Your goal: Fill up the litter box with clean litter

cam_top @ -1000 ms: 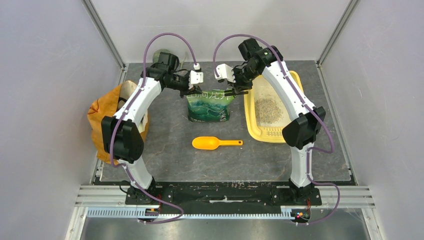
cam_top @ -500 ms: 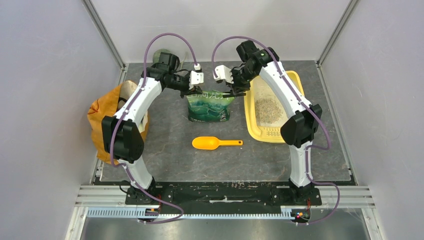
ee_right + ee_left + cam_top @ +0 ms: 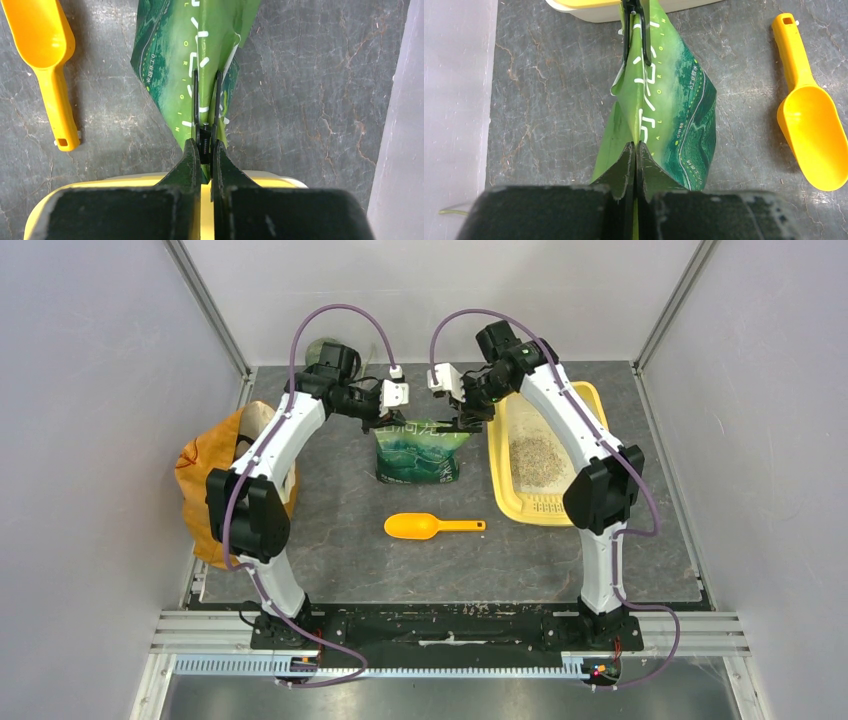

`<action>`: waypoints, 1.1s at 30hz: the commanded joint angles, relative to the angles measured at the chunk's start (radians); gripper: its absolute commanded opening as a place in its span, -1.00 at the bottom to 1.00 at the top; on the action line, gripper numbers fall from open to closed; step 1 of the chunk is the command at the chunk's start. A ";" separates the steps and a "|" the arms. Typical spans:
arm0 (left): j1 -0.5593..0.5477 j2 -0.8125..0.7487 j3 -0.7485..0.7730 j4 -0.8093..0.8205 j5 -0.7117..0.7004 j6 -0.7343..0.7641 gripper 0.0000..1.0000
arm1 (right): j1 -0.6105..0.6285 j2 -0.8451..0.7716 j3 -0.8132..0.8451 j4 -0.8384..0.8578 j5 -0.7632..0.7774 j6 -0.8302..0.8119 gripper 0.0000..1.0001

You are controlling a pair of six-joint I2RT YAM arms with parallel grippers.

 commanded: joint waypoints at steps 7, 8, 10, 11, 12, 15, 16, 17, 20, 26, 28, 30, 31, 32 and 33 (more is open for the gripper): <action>-0.004 0.012 0.039 -0.002 0.043 0.019 -0.96 | -0.020 -0.027 -0.044 0.082 -0.144 0.038 -1.00; -0.004 0.013 0.040 -0.001 0.042 0.019 -0.96 | -0.021 -0.028 -0.048 0.083 -0.148 0.039 -1.00; -0.004 0.014 0.040 -0.001 0.044 0.016 -0.96 | -0.023 -0.027 -0.053 0.086 -0.157 0.040 -1.00; -0.004 0.014 0.040 -0.001 0.044 0.015 -0.96 | -0.026 -0.026 -0.055 0.089 -0.164 0.045 -1.00; -0.004 0.014 0.040 -0.001 0.044 0.013 -0.96 | -0.028 -0.022 -0.056 0.090 -0.172 0.048 -1.00; -0.004 0.015 0.040 -0.001 0.045 0.009 -0.96 | -0.038 -0.017 -0.062 0.107 -0.192 0.066 -1.00; -0.004 0.014 0.040 -0.001 0.045 0.007 -0.96 | -0.040 -0.016 -0.066 0.111 -0.202 0.070 -1.00; -0.004 0.014 0.039 -0.001 0.045 0.006 -0.96 | -0.044 -0.017 -0.072 0.119 -0.213 0.075 -1.00; -0.004 0.015 0.039 -0.001 0.045 0.007 -0.96 | -0.049 -0.020 -0.089 0.136 -0.239 0.087 -1.00; -0.004 0.017 0.039 -0.002 0.044 0.007 -0.96 | -0.057 -0.021 -0.124 0.157 -0.268 0.089 -1.00; -0.004 0.016 0.037 -0.001 0.044 0.007 -0.96 | -0.060 -0.018 -0.128 0.167 -0.279 0.095 -1.00; -0.004 0.016 0.037 -0.001 0.044 0.007 -0.96 | -0.062 -0.016 -0.135 0.177 -0.287 0.100 -1.00; -0.004 0.017 0.037 -0.001 0.044 0.006 -0.96 | -0.062 -0.016 -0.138 0.183 -0.289 0.103 -1.00; -0.004 0.017 0.037 -0.001 0.044 0.007 -0.96 | -0.062 -0.017 -0.141 0.188 -0.293 0.107 -1.00; -0.004 0.017 0.037 -0.001 0.044 0.007 -0.96 | -0.063 -0.017 -0.144 0.190 -0.296 0.105 -1.00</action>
